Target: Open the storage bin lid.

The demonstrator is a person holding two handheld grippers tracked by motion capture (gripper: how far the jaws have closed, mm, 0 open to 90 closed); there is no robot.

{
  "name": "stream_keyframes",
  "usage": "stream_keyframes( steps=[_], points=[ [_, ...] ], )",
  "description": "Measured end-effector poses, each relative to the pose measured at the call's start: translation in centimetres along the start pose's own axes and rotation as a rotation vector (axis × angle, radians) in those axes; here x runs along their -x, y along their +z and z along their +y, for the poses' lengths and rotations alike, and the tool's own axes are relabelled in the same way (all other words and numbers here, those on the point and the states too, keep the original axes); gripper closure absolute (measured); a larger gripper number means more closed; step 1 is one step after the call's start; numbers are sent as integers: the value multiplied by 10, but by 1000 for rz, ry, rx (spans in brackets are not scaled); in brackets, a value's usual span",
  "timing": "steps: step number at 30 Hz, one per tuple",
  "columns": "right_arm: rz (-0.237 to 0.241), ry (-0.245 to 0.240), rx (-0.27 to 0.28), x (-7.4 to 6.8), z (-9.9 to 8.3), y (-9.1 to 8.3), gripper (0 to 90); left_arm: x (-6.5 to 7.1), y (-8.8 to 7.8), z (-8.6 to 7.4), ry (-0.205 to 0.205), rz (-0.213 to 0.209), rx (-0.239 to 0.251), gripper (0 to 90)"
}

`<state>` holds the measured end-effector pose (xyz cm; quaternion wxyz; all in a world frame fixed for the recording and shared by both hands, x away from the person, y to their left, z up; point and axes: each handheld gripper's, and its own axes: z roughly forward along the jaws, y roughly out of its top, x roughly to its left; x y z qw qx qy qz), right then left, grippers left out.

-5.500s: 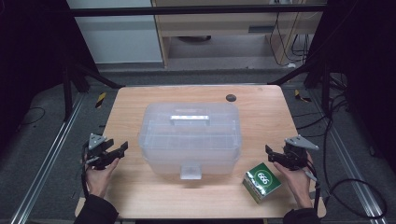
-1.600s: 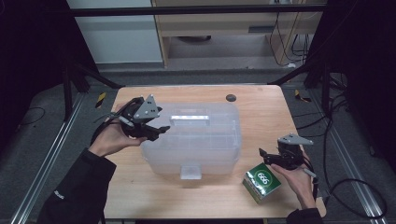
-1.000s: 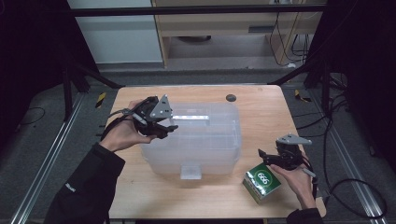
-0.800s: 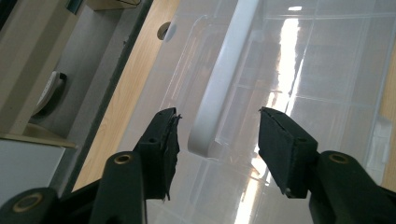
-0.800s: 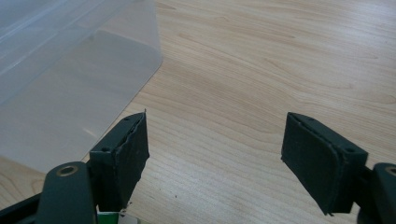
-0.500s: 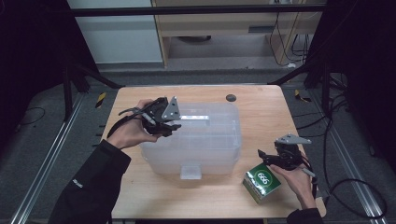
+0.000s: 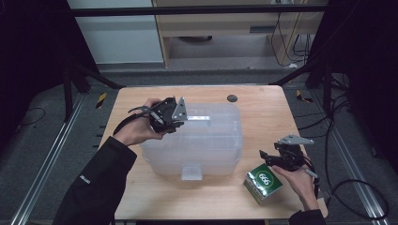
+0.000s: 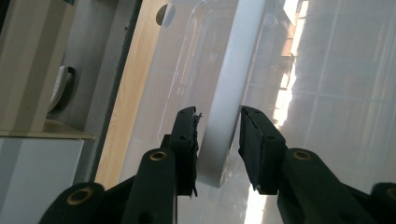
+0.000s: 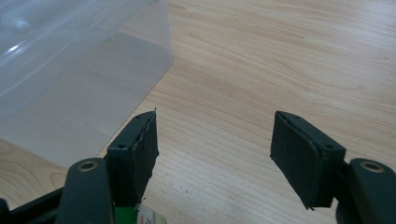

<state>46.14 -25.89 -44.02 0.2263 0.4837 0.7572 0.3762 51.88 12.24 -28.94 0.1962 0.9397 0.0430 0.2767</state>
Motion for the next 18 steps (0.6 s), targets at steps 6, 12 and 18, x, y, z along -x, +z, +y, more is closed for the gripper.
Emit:
stream_keyframes(
  steps=[6, 12, 18],
  points=[
    [26, -5, 4, -5, 5, -6, 370, 0, 3, 4, 23, 5, -22, 704],
    [62, -12, -7, -15, 10, -11, 422, 3, 2, 5, 47, 22, -37, 715],
    [94, -17, -18, -24, 15, -15, 483, 4, 2, 7, 76, 40, -47, 721]
  ],
)
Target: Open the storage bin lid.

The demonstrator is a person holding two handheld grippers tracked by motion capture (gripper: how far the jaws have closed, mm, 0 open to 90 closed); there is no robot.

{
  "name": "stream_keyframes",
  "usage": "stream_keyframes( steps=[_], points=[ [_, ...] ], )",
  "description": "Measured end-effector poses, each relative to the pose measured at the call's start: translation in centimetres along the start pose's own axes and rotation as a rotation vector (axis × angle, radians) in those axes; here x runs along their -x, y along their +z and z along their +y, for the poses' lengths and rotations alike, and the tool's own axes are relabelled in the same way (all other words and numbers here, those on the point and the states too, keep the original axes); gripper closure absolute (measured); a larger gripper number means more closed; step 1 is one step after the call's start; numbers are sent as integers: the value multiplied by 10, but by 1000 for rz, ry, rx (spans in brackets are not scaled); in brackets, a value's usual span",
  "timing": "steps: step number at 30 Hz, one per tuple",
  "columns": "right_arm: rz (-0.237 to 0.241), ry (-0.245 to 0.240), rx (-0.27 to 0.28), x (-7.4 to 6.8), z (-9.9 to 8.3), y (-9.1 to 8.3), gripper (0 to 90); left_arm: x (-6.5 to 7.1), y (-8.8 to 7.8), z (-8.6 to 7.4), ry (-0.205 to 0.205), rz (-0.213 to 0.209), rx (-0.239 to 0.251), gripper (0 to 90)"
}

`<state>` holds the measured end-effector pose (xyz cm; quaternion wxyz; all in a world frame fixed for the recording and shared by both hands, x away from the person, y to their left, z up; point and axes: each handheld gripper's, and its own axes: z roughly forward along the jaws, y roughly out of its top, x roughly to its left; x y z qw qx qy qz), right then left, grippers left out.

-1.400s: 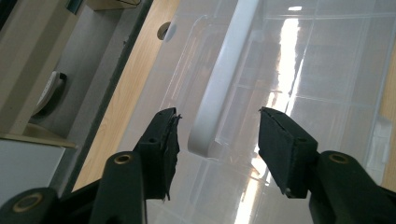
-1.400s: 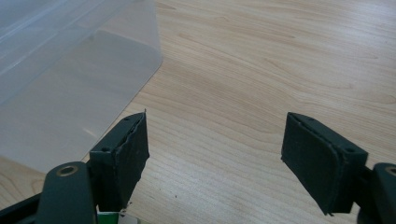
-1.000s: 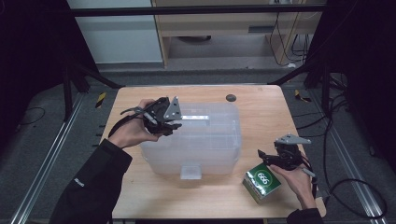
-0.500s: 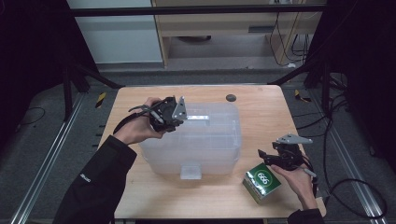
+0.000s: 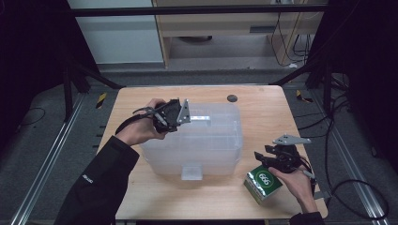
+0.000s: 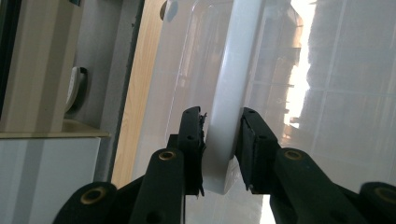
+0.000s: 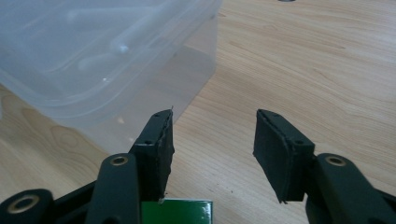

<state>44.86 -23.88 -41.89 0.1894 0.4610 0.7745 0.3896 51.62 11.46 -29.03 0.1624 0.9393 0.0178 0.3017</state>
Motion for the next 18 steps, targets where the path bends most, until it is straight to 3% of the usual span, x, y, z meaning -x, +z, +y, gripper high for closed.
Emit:
stream_keyframes(
  steps=[6, 18],
  points=[
    [23, -12, -4, -6, 2, -2, 558, 0, -1, 2, 13, 4, -17, 725],
    [87, -33, -40, -16, 3, -1, 762, -2, -1, 1, -7, 6, 1, 722]
  ],
)
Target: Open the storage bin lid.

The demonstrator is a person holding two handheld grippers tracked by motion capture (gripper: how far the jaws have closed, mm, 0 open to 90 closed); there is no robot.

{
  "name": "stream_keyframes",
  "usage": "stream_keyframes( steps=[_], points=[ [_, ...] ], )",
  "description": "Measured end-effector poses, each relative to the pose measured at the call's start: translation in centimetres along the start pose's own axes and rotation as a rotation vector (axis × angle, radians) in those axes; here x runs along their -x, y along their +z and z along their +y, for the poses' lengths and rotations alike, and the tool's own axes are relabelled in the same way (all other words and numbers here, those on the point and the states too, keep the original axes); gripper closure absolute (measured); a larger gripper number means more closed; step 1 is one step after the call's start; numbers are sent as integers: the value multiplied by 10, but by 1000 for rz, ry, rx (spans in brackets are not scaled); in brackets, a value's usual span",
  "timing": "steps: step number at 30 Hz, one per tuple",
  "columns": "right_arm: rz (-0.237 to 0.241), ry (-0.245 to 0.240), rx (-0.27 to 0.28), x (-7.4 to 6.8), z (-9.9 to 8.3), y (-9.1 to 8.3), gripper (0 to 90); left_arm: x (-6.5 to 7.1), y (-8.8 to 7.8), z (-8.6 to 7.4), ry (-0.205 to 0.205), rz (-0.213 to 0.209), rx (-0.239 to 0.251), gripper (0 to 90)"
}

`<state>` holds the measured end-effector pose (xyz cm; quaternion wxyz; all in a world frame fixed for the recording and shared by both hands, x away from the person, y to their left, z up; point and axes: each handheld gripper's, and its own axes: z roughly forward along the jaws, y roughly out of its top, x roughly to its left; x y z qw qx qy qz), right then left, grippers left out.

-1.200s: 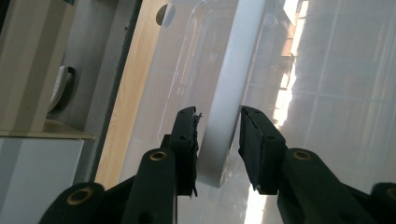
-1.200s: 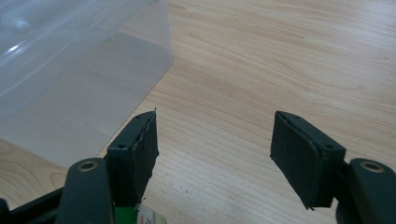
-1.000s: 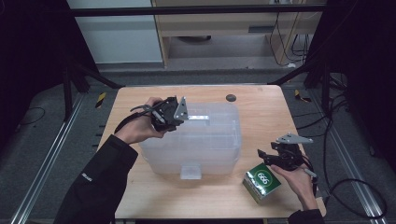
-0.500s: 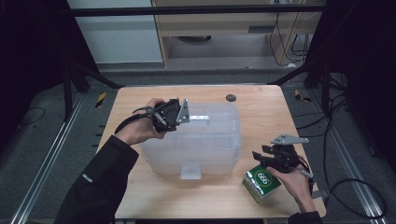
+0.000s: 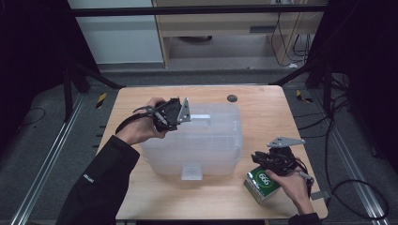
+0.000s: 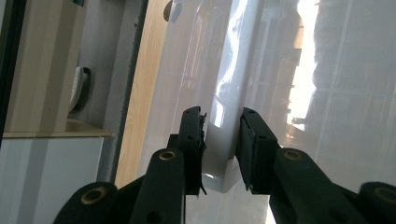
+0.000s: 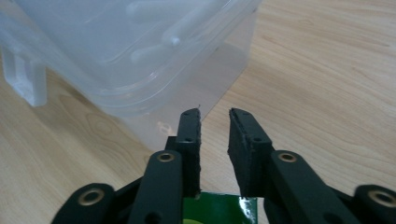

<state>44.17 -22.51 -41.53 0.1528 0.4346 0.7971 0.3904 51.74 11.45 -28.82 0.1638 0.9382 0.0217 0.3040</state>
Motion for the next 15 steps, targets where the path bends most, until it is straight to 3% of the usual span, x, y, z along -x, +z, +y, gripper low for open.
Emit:
stream_keyframes(
  steps=[8, 15],
  points=[
    [35, 0, 21, -4, 1, -1, 884, -8, -2, 0, -14, 34, 19, 711],
    [72, 10, 29, -4, -1, 1, 900, -16, -1, -1, -41, 48, 37, 701]
  ],
)
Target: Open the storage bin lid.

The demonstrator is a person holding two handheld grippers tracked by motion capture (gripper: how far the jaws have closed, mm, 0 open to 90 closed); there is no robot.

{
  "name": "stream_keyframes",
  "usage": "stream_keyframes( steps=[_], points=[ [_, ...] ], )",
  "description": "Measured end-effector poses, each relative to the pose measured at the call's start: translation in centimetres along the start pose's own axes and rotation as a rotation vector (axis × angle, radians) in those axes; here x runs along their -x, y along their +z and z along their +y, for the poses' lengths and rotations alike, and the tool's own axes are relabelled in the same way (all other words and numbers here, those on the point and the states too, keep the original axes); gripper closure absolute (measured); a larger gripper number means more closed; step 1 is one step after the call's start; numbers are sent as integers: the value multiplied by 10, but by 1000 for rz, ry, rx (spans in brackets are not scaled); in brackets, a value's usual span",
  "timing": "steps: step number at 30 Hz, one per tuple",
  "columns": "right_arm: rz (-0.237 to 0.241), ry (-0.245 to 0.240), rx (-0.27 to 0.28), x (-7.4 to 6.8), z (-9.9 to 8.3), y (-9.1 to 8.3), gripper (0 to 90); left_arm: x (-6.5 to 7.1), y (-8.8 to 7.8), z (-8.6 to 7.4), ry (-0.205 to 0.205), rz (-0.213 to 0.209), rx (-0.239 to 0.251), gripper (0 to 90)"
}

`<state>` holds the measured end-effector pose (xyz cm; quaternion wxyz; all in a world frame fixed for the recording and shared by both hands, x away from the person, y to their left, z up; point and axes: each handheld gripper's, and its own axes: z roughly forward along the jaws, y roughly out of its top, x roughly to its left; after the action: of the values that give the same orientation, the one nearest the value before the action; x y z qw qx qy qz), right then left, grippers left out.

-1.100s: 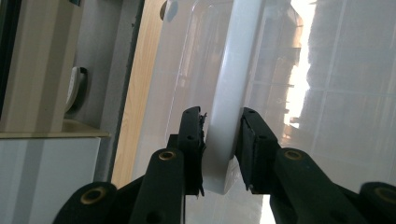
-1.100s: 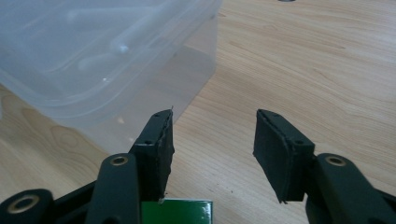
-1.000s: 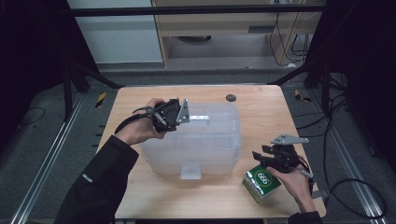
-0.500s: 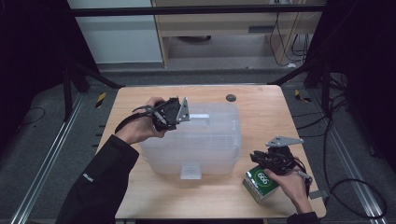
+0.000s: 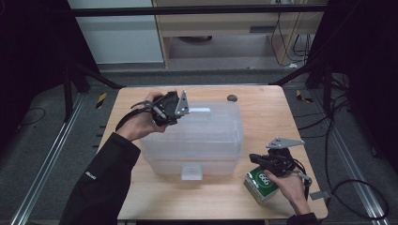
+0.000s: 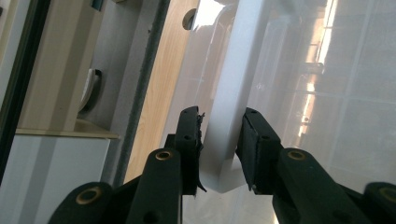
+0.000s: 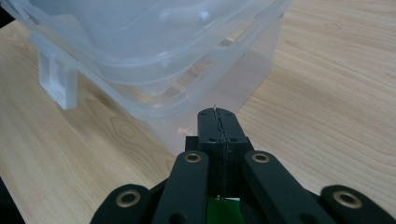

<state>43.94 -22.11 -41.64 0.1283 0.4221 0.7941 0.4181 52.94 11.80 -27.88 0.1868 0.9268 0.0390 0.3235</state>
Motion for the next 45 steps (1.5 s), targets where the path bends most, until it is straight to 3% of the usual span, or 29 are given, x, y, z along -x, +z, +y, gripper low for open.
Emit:
stream_keyframes(
  steps=[26, 42, 45],
  points=[
    [51, -17, 81, -6, 5, 7, 900, -28, 9, 1, -114, 64, 36, 665],
    [98, 24, 205, -11, 26, 5, 900, -31, 10, 2, -131, 50, 34, 658],
    [94, 18, 203, -11, 28, 3, 900, -30, 11, 0, -147, 45, 47, 653]
  ],
)
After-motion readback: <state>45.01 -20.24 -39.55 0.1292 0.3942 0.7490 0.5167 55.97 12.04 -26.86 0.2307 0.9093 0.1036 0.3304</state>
